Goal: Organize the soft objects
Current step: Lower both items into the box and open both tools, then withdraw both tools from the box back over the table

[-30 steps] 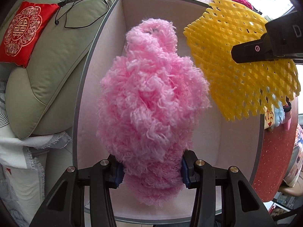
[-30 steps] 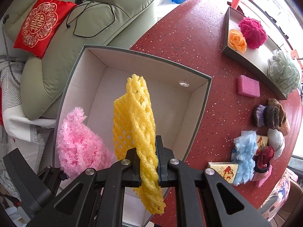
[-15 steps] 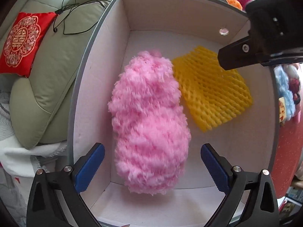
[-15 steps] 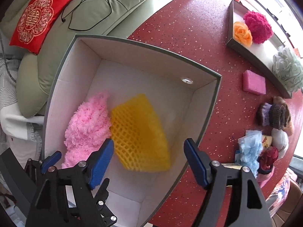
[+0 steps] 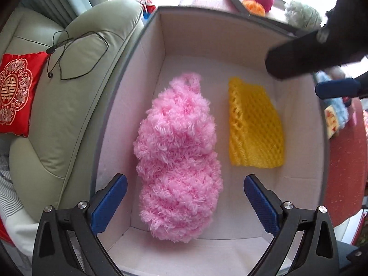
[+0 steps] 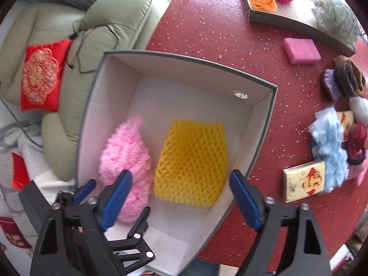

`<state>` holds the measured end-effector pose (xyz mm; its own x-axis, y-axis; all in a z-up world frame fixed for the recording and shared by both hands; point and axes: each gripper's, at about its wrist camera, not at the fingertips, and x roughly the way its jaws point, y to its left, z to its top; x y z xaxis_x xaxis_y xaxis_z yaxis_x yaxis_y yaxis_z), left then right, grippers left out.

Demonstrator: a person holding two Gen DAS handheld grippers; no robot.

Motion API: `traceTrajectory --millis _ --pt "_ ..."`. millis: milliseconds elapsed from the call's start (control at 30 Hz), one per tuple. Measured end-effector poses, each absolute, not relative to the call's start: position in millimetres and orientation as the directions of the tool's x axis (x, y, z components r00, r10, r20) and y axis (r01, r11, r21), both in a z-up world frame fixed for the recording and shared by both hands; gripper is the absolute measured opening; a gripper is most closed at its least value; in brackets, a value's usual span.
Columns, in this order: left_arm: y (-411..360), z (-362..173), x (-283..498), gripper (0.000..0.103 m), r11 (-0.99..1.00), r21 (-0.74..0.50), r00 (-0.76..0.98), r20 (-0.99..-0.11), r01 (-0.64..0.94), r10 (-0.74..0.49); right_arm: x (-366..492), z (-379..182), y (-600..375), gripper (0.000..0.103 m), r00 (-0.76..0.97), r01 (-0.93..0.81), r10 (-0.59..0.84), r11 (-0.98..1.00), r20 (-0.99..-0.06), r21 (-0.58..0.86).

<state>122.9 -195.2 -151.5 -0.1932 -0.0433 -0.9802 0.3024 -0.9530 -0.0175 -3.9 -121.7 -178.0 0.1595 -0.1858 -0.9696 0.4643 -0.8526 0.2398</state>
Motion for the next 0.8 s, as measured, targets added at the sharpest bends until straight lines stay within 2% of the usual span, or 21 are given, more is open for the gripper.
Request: traceTrajectory --millis 133,300,567,800 --pt "-189.4 -134.0 139.0 0.102 -0.928 -0.118 -0.289 -0.957 0.353 0.012 1.4 -159.3 -111.9 0.103 0.162 0.425 -0.332 -0.826 -0.929 0.370" --pt "-180.5 -123.6 156.9 0.102 -0.879 -0.245 -0.377 -0.923 0.409 0.082 14.9 -134.7 -96.8 0.103 0.129 0.456 -0.414 -0.782 -0.901 0.425" --pt "-172.2 -122.9 174.7 0.102 -0.842 -0.327 -0.414 -0.900 0.428 0.139 25.5 -117.0 -66.0 0.103 -0.029 0.509 -0.337 -0.815 -0.941 0.276" --pt "-153.4 -128.2 177.8 0.102 -0.861 -0.301 -0.354 -0.923 0.411 0.153 27.0 -123.4 -23.8 0.103 -0.082 0.485 -0.245 -0.856 -0.966 0.176"
